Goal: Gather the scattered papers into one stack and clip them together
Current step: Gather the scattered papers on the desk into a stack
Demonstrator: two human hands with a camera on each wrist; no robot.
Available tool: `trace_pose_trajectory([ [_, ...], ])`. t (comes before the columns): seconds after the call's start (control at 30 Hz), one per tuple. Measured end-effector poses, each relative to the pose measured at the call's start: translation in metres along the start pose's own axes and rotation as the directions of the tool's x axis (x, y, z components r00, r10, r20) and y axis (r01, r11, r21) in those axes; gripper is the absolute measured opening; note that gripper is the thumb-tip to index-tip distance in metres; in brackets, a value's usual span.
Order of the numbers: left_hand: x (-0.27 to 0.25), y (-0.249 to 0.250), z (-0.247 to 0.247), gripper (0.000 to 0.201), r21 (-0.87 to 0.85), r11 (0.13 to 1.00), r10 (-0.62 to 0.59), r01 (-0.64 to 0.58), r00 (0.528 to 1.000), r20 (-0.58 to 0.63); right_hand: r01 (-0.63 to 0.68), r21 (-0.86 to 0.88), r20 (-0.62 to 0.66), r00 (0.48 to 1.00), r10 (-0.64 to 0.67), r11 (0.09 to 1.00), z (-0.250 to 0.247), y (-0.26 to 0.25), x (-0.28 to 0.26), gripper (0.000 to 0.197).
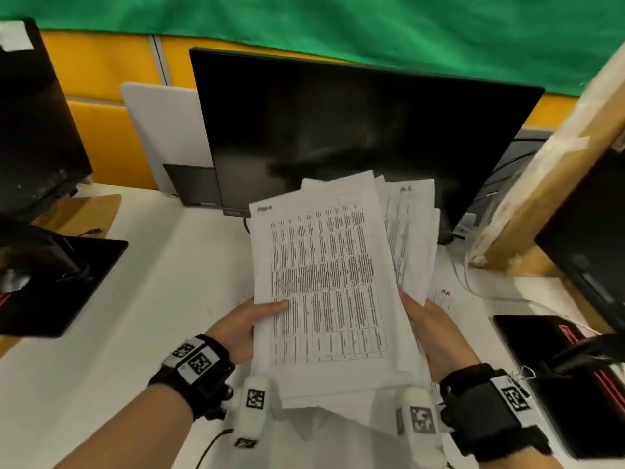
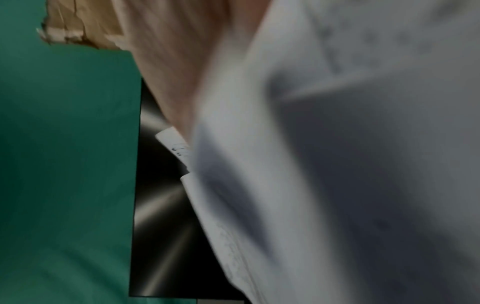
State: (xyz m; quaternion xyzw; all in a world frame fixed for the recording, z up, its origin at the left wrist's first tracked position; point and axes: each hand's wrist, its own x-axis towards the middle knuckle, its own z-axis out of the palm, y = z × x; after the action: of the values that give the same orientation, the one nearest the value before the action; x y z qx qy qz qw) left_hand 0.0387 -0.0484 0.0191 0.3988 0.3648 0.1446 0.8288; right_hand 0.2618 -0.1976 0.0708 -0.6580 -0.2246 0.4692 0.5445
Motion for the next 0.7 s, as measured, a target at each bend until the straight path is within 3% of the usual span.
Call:
trace_pose_trajectory([
  [0.1, 0.000, -0.004, -0.002, 0.070, 0.070, 0.997, -0.030, 0.031, 0.999, -0.015, -0.090, 0.117, -0.044, 0.994, 0.096, 0.989, -0.001, 0.004, 0.007, 0.044],
  [0.17, 0.002, -0.005, -0.008, 0.084, 0.106, 0.994, -0.007, 0.014, 0.998, -0.059, -0.119, 0.188, 0.039, 0.993, 0.114, 0.975, 0.001, 0.007, 0.007, 0.047],
  [0.27, 0.000, -0.004, -0.017, 0.096, 0.165, 0.984, 0.085, -0.061, 0.986, -0.141, -0.150, 0.032, 0.088, 0.985, 0.147, 0.988, 0.003, 0.022, 0.017, 0.047],
  [0.37, -0.007, -0.004, -0.028, 0.062, 0.177, 0.978, 0.147, -0.106, 0.959, -0.240, -0.165, -0.274, -0.188, 0.975, 0.115, 0.947, -0.006, 0.043, 0.034, 0.045],
  [0.47, -0.014, -0.005, -0.044, 0.041, 0.214, 0.969, 0.197, -0.122, 0.907, -0.373, -0.410, -0.575, -0.502, 0.860, 0.090, 0.708, -0.030, 0.066, 0.050, 0.073],
  [0.57, -0.018, -0.007, -0.053, 0.039, 0.240, 0.963, 0.220, -0.121, 0.867, -0.447, -0.593, -0.606, -0.619, 0.770, 0.153, 0.531, -0.045, 0.083, 0.054, 0.095],
  [0.6, -0.019, -0.007, -0.056, 0.038, 0.247, 0.962, 0.224, -0.117, 0.857, -0.465, -0.598, -0.598, -0.634, 0.760, 0.142, 0.533, -0.048, 0.088, 0.054, 0.099],
  [0.7, -0.018, -0.010, -0.059, 0.037, 0.265, 0.958, 0.235, -0.113, 0.838, -0.492, -0.481, -0.542, -0.633, 0.773, 0.041, 0.689, -0.055, 0.094, 0.056, 0.089],
])
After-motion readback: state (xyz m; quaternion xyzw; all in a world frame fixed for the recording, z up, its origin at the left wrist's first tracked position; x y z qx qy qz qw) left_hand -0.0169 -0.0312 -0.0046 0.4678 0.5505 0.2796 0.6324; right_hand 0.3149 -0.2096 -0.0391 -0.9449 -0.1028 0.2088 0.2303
